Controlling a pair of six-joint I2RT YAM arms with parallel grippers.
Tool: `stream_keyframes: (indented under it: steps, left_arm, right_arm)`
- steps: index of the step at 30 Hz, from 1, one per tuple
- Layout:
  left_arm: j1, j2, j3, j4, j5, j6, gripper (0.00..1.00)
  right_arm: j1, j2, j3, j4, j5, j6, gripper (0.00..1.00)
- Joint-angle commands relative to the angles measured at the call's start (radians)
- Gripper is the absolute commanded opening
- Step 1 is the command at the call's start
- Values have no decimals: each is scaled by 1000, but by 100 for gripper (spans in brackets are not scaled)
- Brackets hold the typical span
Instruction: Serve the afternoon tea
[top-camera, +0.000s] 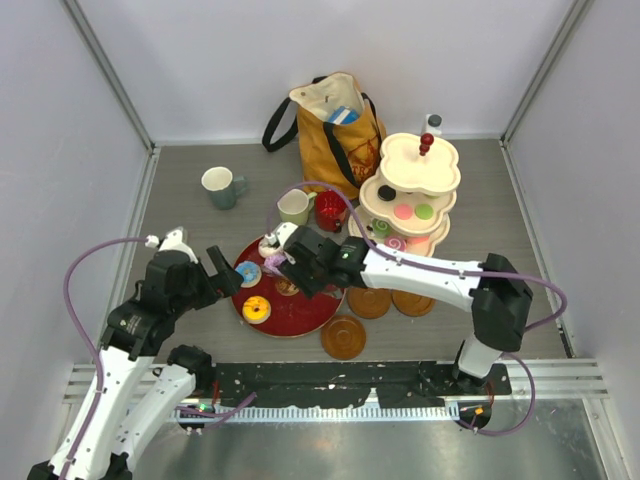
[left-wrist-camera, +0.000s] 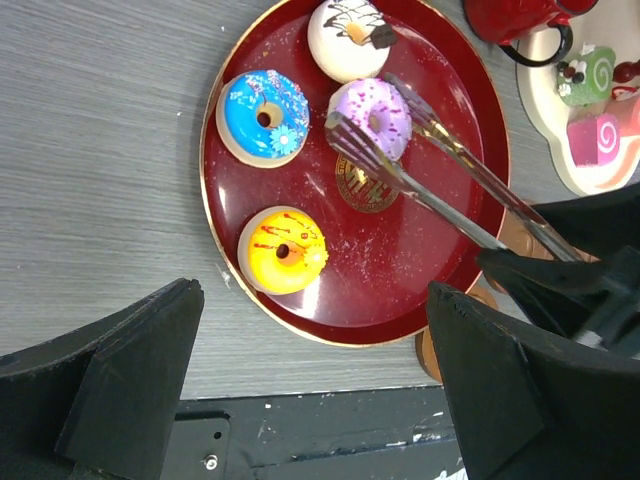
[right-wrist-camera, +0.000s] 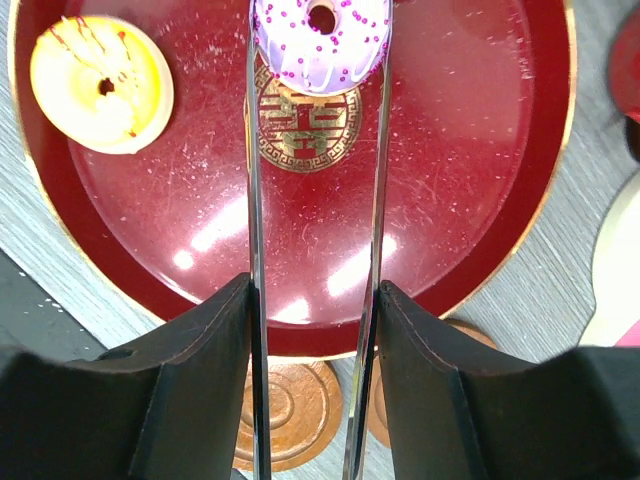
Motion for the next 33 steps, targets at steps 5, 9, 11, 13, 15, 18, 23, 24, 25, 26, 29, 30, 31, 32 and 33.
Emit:
stream_keyframes:
  steps: [5,9,11,13,15,18,23,24,25,26,29,30,31,32,33]
  left_arm:
    - [5,-16,15,7,-14,0,100]
    - [5,-7,18,2,-12,2,100]
    - [5,-5,17,7,-11,2,100]
    - [5,-10,15,7,-11,2,100]
    - [5,-7,15,7,-12,-3,100]
    - [5,15,26,11,-12,-7,100]
    - [5,79,103,17,-23,2,100]
    - [5,88,122,17,-24,5,100]
    - [5,104,136,19,-24,9,100]
    - [5,113,156,20,-27,14,100]
    - [4,147,202,23,-41,25,100]
    - [5,157,213,22,-44,29,100]
    - [5,170,227,22,-46,33,100]
    - [5,179,238,22,-47,36,100]
    - [5,191,247,22,-47,37,100]
  right_arm:
    - [9,-278,-83,37,103,122,43]
    - [9,-392,-112,-1,126,154,42]
    - [9,-441,-111,-25,149,161,42]
    - [7,-480,-96,-54,184,167,42]
    - [-5,-507,-62,-88,211,173,42]
    - [-68,-530,-16,-134,212,180,42]
    - [-200,-559,64,-167,141,170,41]
    - [-236,-564,72,-170,136,167,41]
    - [-253,-566,93,-179,126,161,41]
    - [-292,-564,116,-183,123,159,41]
    - [-385,-553,159,-200,92,145,41]
    - [-402,-550,180,-202,84,144,41]
    - [-440,-543,190,-203,61,135,41]
    - [-454,-538,211,-205,54,131,41]
    - [-491,-529,223,-211,44,131,41]
